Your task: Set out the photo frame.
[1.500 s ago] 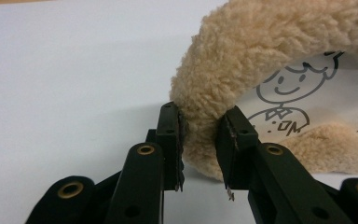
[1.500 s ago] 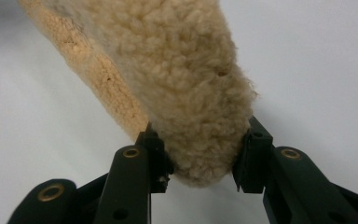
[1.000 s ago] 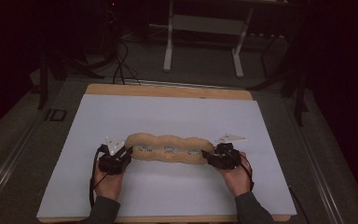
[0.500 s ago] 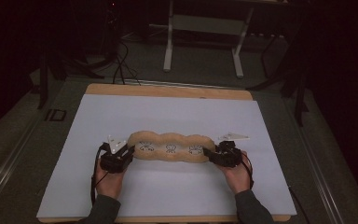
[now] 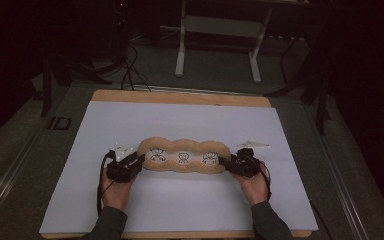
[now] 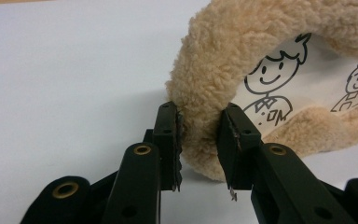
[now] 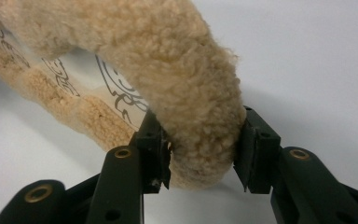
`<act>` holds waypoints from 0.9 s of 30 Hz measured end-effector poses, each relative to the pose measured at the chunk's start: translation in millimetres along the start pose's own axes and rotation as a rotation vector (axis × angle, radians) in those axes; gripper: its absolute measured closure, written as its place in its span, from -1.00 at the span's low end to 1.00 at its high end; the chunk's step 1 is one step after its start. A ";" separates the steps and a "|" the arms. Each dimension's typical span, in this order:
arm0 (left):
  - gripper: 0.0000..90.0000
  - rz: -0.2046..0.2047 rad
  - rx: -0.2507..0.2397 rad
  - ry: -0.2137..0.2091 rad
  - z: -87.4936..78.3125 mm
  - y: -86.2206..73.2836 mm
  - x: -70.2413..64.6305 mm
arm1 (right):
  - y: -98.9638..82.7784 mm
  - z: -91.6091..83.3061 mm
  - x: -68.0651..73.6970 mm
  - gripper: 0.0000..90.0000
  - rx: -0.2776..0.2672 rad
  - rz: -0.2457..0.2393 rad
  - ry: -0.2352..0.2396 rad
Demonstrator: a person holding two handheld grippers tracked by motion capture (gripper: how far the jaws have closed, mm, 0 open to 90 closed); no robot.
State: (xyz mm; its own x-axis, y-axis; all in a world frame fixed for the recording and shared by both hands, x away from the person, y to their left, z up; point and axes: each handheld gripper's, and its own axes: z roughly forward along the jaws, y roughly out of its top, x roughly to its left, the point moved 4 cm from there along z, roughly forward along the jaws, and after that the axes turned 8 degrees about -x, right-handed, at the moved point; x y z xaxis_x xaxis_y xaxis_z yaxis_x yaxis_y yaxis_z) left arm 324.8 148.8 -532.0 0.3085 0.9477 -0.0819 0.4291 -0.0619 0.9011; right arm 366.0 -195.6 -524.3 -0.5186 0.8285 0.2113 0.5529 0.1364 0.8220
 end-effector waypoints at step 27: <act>0.02 -0.033 -0.023 -0.051 -39.1 16.3 33.5 | 1.8 -39.6 -11.2 -0.20 0.057 -0.134 -0.013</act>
State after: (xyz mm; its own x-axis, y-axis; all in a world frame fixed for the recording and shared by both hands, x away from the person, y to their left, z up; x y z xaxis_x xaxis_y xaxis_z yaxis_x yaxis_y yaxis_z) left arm 308.9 191.8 -503.3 0.3377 0.9319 -0.1324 0.4201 -0.0233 0.9072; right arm 347.0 -226.1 -504.2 -0.5818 0.8078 0.0946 0.5157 0.2765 0.8109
